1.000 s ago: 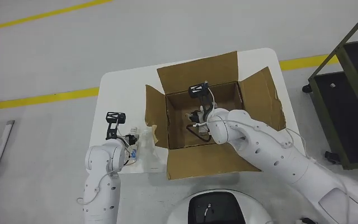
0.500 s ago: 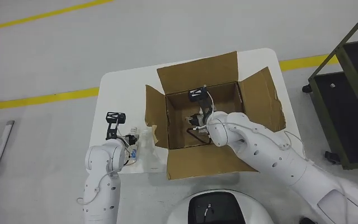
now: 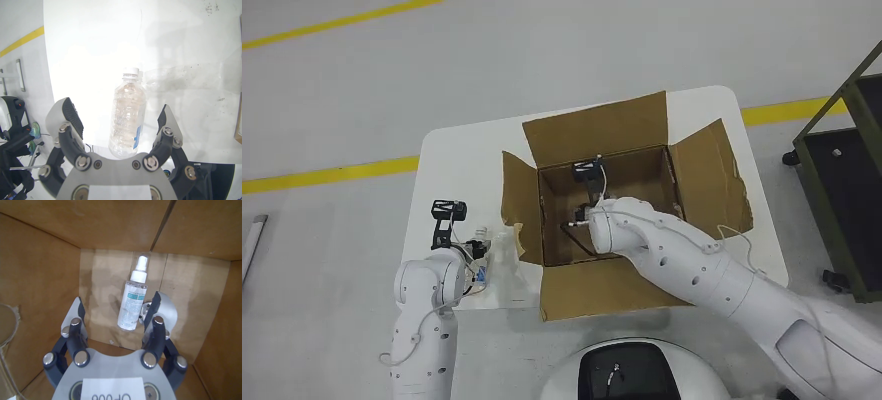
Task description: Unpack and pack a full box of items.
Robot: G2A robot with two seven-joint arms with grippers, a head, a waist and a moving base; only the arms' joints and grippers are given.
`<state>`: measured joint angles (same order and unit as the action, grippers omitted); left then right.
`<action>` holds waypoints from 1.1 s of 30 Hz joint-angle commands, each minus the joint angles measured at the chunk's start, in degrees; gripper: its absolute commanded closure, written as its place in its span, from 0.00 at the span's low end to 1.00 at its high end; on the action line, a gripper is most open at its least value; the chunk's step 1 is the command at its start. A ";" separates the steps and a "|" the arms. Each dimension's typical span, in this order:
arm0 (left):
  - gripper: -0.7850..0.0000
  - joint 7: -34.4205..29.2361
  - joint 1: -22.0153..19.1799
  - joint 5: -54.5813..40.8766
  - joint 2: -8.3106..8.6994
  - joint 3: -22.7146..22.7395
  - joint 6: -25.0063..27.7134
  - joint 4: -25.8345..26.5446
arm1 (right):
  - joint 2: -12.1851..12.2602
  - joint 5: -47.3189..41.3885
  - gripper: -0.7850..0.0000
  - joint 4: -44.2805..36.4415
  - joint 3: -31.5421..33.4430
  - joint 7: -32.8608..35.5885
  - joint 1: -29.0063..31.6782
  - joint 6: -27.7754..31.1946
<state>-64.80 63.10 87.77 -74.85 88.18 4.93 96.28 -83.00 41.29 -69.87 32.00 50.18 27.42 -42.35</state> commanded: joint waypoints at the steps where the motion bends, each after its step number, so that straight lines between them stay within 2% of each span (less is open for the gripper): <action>1: 0.00 0.00 0.00 0.00 0.00 0.00 0.00 0.00 | -0.55 0.01 0.36 1.66 -0.28 -0.34 -0.28 0.17; 2: 0.00 0.00 0.00 0.00 0.00 0.00 0.00 0.00 | -0.84 -0.13 0.29 2.38 -0.33 -0.50 -0.38 0.31; 3: 0.00 0.00 0.00 0.00 0.00 0.00 0.00 0.00 | -1.11 -0.32 0.31 3.05 -0.32 -0.57 -0.49 0.43; 5: 0.00 0.00 0.00 0.00 0.00 0.00 0.00 0.00 | -1.62 -0.12 0.42 4.47 -0.54 -0.52 -0.77 0.42; 7: 0.00 0.00 0.00 0.00 0.00 0.00 0.00 0.00 | -2.10 0.14 0.35 5.54 -0.71 -0.58 -1.01 0.36; 10: 0.00 0.00 0.00 0.00 0.00 0.00 0.00 0.00 | -2.72 0.13 0.40 7.17 -0.62 -0.64 -1.23 0.64; 11: 0.00 0.00 0.00 0.00 0.00 0.00 0.00 0.00 | -2.91 0.10 0.40 7.63 -0.52 -0.79 -1.28 0.74; 12: 0.00 0.00 0.00 0.00 0.00 0.00 0.00 0.00 | -3.11 0.10 0.33 8.07 -0.46 -0.88 -1.33 0.85; 13: 0.00 0.00 0.00 0.00 0.00 0.00 0.00 0.00 | -3.30 0.13 0.36 8.42 -0.42 -0.97 -1.39 0.97; 16: 0.00 0.00 0.00 0.00 0.00 0.00 0.00 0.00 | -3.85 0.29 0.32 9.57 -0.34 -1.00 -1.56 1.35; 18: 0.00 0.00 0.00 0.00 0.00 0.00 0.00 0.00 | -4.22 0.35 0.34 10.25 -0.28 -1.10 -1.62 1.66; 26: 0.00 0.00 0.00 0.00 0.00 0.00 0.00 0.00 | -5.55 0.38 0.24 12.95 0.27 -1.30 -1.85 3.08; 27: 0.00 0.00 0.00 0.00 0.00 0.00 0.00 0.00 | -5.70 0.42 0.29 13.20 0.33 -1.35 -1.87 3.20; 29: 0.00 0.00 0.00 0.00 0.00 0.00 0.00 0.00 | -6.02 0.36 0.31 13.66 0.51 -1.42 -1.88 3.51; 32: 0.00 0.00 0.00 0.00 0.00 0.00 0.00 0.00 | -6.49 0.52 0.22 14.32 0.58 -1.51 -1.82 4.02; 33: 0.00 0.00 0.00 0.00 0.00 0.00 0.00 0.00 | -6.64 0.60 0.22 14.52 0.61 -1.46 -1.84 4.21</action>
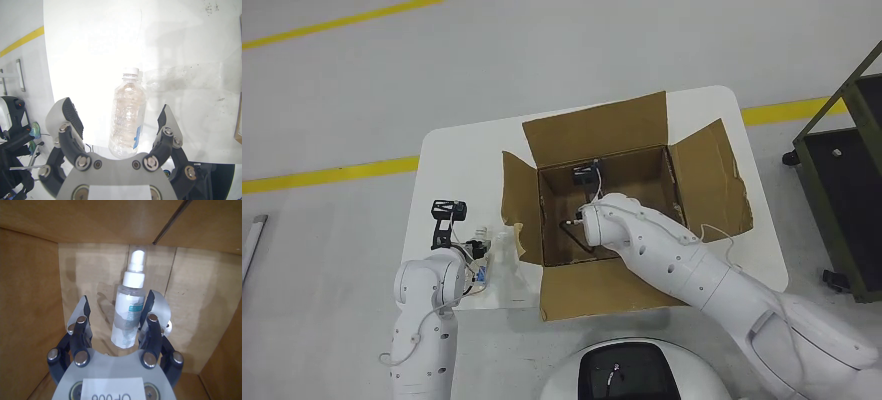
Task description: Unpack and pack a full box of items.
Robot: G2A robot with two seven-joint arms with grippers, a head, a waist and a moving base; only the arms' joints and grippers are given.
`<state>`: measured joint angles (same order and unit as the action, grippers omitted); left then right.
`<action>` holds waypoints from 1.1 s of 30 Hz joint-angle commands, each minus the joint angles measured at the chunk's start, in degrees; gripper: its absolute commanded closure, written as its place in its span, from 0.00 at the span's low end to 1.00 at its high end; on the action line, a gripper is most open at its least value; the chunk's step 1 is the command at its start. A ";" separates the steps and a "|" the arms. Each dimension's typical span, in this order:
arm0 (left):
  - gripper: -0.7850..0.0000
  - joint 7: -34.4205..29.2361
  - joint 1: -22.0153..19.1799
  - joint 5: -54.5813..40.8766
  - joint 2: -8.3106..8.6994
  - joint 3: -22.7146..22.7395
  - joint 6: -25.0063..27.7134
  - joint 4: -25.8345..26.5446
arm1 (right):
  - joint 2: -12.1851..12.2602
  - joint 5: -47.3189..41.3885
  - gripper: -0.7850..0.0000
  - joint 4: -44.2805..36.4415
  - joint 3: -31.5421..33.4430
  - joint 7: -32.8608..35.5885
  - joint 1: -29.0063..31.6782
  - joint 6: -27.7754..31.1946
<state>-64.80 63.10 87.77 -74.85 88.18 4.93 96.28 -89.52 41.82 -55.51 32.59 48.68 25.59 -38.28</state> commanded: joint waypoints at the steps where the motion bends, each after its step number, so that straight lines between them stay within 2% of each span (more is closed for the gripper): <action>1: 0.00 0.00 0.00 0.00 0.00 0.00 0.00 0.00 | -0.26 0.15 0.24 0.37 0.09 0.04 -0.03 0.22; 2: 0.00 0.00 0.00 0.00 0.00 0.00 0.00 0.00 | -0.39 0.21 0.37 0.57 0.16 0.12 -0.04 0.36; 4: 0.00 0.00 0.00 0.00 0.00 0.00 0.00 0.00 | -0.63 0.36 0.52 0.92 0.35 0.19 -0.08 0.50; 7: 0.00 0.00 0.00 0.00 0.00 0.00 0.00 0.00 | -0.96 0.76 0.60 1.47 0.53 0.39 -0.04 0.67; 10: 0.00 0.00 0.00 0.00 0.00 0.00 0.00 0.00 | -1.28 1.21 0.72 1.87 0.73 0.58 -0.03 0.86; 12: 0.00 0.00 0.00 0.00 0.00 0.00 0.00 0.00 | -1.48 1.51 1.00 2.06 0.87 0.66 0.05 0.90; 20: 0.00 0.00 0.00 0.00 0.00 0.00 0.00 0.00 | -1.40 2.36 1.00 -1.55 3.43 0.03 1.18 0.53; 26: 0.00 0.00 0.00 0.00 0.00 0.00 0.00 0.00 | 0.75 5.45 1.00 -13.26 8.30 -1.28 5.70 0.35; 28: 0.00 0.00 0.00 0.00 0.00 0.00 0.00 0.00 | 1.99 5.94 1.00 -19.15 11.38 -2.32 8.94 2.23; 33: 0.00 0.00 0.00 0.00 0.00 0.00 0.00 0.00 | 5.36 4.98 1.00 -33.20 22.09 -7.12 20.38 12.16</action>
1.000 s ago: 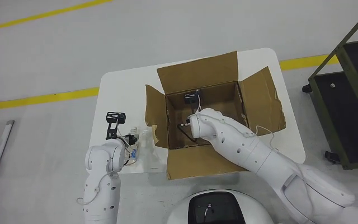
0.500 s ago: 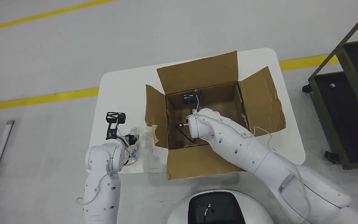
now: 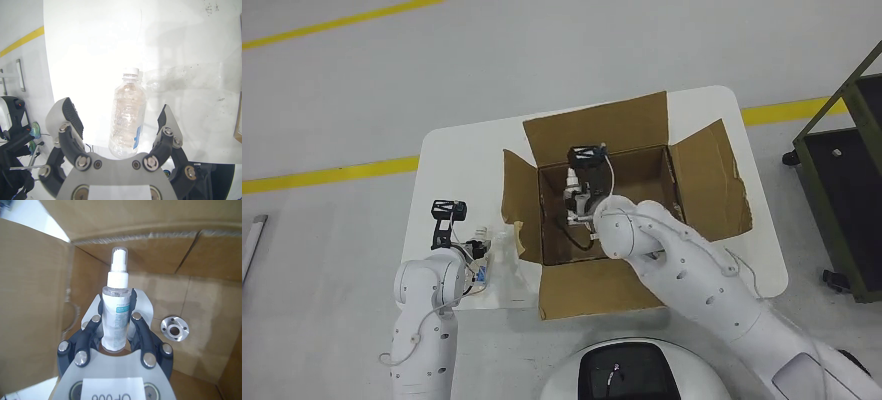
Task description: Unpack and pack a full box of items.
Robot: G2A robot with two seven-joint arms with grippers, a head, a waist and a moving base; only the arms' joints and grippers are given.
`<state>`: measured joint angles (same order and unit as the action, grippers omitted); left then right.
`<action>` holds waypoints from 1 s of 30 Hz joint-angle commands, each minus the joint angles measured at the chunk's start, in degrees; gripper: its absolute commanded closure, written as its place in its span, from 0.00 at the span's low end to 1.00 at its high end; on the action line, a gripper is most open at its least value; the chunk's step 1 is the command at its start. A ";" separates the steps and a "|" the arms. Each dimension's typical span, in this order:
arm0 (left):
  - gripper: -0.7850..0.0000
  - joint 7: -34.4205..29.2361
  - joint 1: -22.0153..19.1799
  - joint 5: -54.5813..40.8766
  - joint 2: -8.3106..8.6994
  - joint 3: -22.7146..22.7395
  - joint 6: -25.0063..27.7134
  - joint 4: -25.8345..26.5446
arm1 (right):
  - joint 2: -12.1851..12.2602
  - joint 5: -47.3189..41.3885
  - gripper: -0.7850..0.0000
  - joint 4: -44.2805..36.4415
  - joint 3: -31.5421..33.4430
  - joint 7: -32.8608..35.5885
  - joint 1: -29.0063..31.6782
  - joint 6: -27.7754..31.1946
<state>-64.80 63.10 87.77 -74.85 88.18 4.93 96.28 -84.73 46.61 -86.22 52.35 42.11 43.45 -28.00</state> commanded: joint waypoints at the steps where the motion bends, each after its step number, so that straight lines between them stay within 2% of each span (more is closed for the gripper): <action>1: 0.00 0.00 0.00 0.00 0.00 0.00 0.00 0.00 | 1.12 0.99 1.00 -4.38 3.94 -0.36 4.30 3.06; 4: 0.00 0.00 0.00 0.00 0.00 0.00 0.00 0.00 | 2.20 1.33 1.00 -10.14 7.92 -1.07 8.75 6.48; 7: 0.00 0.00 0.00 0.00 0.00 0.00 0.00 0.00 | 2.71 -2.19 1.00 -13.83 11.29 -3.28 12.60 10.02; 11: 0.00 0.00 0.00 0.00 0.00 0.00 0.00 0.00 | 2.77 -12.87 1.00 -15.60 15.75 -7.31 16.41 14.88; 15: 0.00 0.00 0.00 0.00 0.00 0.00 0.00 0.00 | 2.71 -23.53 1.00 -13.82 19.17 -9.17 17.60 19.99; 30: 0.00 0.00 0.00 0.00 0.00 0.00 0.00 0.00 | 2.76 -23.03 1.00 -14.13 19.10 -9.65 17.85 20.53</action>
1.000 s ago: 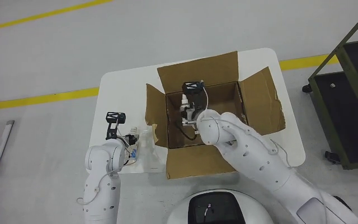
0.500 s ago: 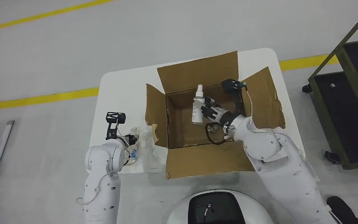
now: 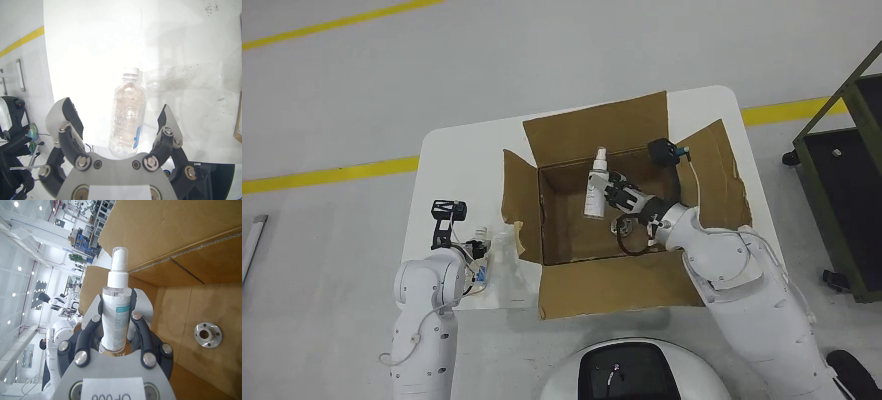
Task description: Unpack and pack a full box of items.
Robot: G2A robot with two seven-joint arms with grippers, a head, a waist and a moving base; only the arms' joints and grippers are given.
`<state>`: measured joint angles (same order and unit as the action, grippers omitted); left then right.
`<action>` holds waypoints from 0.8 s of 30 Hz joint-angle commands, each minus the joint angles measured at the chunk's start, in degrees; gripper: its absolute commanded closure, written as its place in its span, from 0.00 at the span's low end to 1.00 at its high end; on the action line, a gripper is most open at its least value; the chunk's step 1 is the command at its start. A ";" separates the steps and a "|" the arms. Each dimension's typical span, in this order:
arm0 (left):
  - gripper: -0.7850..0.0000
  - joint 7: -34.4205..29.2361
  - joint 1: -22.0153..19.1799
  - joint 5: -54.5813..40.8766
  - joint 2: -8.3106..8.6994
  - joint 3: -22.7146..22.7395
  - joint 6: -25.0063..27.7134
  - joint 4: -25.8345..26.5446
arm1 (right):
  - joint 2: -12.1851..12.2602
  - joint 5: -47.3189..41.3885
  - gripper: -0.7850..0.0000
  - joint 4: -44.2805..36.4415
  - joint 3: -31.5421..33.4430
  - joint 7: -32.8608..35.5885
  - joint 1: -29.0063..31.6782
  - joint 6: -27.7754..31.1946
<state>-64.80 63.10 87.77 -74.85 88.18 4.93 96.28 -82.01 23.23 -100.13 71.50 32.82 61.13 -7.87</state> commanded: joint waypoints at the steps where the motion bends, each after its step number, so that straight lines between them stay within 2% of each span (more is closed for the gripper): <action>1: 0.00 0.00 0.00 0.00 0.00 0.00 0.00 0.00 | 0.09 0.51 1.00 -1.23 0.28 -1.46 0.27 1.39; 7: 0.00 0.00 0.00 0.00 0.00 0.00 0.00 0.00 | 1.17 3.32 1.00 -9.81 6.80 -6.03 3.69 7.56; 13: 0.00 0.00 0.00 0.00 0.00 0.00 0.00 0.00 | 2.65 2.91 1.00 -18.92 20.07 -6.24 10.25 9.97; 19: 0.00 0.00 0.00 0.00 0.00 0.00 0.00 0.00 | 4.02 4.56 1.00 -25.34 32.13 -1.08 17.44 11.06; 24: 0.00 0.00 0.00 0.00 0.00 0.00 0.00 0.00 | 4.76 6.41 1.00 -27.64 38.08 2.79 22.90 11.61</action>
<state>-64.80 63.10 87.77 -74.85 88.18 4.93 96.28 -77.40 28.87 -127.61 108.73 33.93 82.89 3.42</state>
